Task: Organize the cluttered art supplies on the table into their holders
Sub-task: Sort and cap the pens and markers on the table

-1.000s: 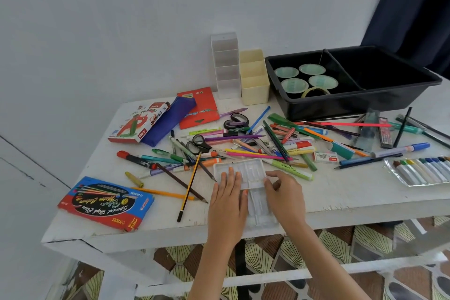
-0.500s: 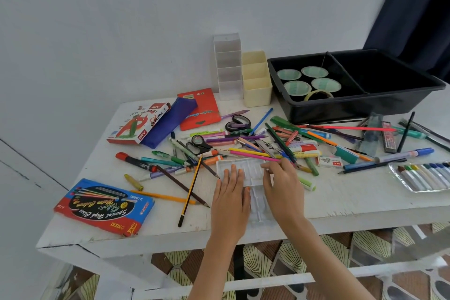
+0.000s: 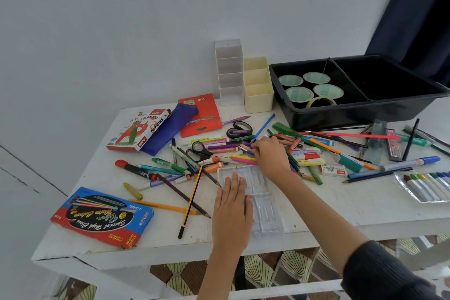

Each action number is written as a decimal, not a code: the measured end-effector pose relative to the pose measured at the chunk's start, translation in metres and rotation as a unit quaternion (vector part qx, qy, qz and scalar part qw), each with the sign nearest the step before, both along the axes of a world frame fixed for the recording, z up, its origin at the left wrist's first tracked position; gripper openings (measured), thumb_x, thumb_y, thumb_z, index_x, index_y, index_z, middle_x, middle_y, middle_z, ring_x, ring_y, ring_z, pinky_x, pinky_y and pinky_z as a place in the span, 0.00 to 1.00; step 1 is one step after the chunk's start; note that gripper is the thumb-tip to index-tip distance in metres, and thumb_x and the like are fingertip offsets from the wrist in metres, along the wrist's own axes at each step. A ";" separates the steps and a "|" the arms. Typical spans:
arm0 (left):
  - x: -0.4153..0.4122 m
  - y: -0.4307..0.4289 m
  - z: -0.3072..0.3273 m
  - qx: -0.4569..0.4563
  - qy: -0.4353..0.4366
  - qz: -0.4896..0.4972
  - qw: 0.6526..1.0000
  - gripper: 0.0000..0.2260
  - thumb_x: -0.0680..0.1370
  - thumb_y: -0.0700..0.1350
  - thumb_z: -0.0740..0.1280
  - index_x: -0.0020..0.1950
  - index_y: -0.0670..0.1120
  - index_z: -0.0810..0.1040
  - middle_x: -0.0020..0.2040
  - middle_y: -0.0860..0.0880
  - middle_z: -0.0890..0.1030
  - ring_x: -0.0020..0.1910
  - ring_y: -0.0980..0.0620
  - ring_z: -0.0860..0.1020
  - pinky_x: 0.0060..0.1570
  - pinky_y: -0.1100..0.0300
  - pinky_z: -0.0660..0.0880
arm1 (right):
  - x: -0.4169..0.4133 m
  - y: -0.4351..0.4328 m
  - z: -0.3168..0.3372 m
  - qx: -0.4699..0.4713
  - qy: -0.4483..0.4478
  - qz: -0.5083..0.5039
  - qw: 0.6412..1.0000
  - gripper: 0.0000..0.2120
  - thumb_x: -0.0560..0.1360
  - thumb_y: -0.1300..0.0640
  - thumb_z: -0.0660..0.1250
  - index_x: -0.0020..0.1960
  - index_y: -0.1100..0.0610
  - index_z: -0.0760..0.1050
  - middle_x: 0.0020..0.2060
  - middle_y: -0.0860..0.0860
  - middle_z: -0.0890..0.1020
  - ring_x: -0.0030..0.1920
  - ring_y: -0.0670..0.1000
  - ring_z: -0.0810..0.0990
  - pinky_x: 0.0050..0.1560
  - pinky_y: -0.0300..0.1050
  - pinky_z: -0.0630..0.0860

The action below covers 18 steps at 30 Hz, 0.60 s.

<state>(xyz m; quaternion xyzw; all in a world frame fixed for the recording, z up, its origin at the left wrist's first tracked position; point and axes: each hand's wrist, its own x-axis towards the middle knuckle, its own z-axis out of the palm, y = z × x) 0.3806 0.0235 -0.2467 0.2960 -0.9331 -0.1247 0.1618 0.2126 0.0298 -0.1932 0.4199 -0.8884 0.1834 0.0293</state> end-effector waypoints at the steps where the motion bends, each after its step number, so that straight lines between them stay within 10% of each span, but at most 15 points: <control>1: 0.000 0.000 0.000 0.001 0.000 0.001 1.000 0.26 0.82 0.54 0.41 0.70 0.45 0.70 0.71 0.48 0.68 0.71 0.48 0.65 0.69 0.59 0.50 | -0.002 -0.004 -0.003 0.029 0.011 0.000 1.000 0.14 0.80 0.60 0.58 0.62 0.56 0.75 0.56 0.55 0.76 0.57 0.55 0.70 0.56 0.48 0.69; 8: -0.001 -0.001 -0.002 0.003 0.013 0.002 1.000 0.27 0.82 0.55 0.40 0.70 0.45 0.69 0.72 0.48 0.67 0.71 0.50 0.62 0.70 0.61 0.47 | -0.006 -0.012 -0.010 0.038 -0.007 -0.015 0.999 0.14 0.79 0.51 0.60 0.57 0.58 0.77 0.53 0.55 0.75 0.56 0.55 0.70 0.56 0.48 0.70; 12: -0.001 -0.003 -0.004 0.001 0.022 0.004 1.000 0.23 0.82 0.53 0.47 0.71 0.46 0.68 0.72 0.49 0.66 0.72 0.50 0.60 0.70 0.61 0.47 | -0.004 -0.004 -0.003 -0.163 -0.169 -0.019 0.972 0.11 0.76 0.51 0.65 0.44 0.59 0.78 0.40 0.55 0.80 0.43 0.52 0.75 0.48 0.44 0.73; 18: 0.000 -0.003 -0.007 0.011 0.051 -0.002 0.999 0.29 0.80 0.59 0.38 0.74 0.48 0.60 0.75 0.52 0.56 0.74 0.53 0.50 0.70 0.65 0.39 | 0.003 0.030 0.019 -0.316 -0.324 -0.079 0.889 0.13 0.75 0.62 0.67 0.57 0.52 0.70 0.36 0.52 0.81 0.35 0.45 0.79 0.31 0.30 0.74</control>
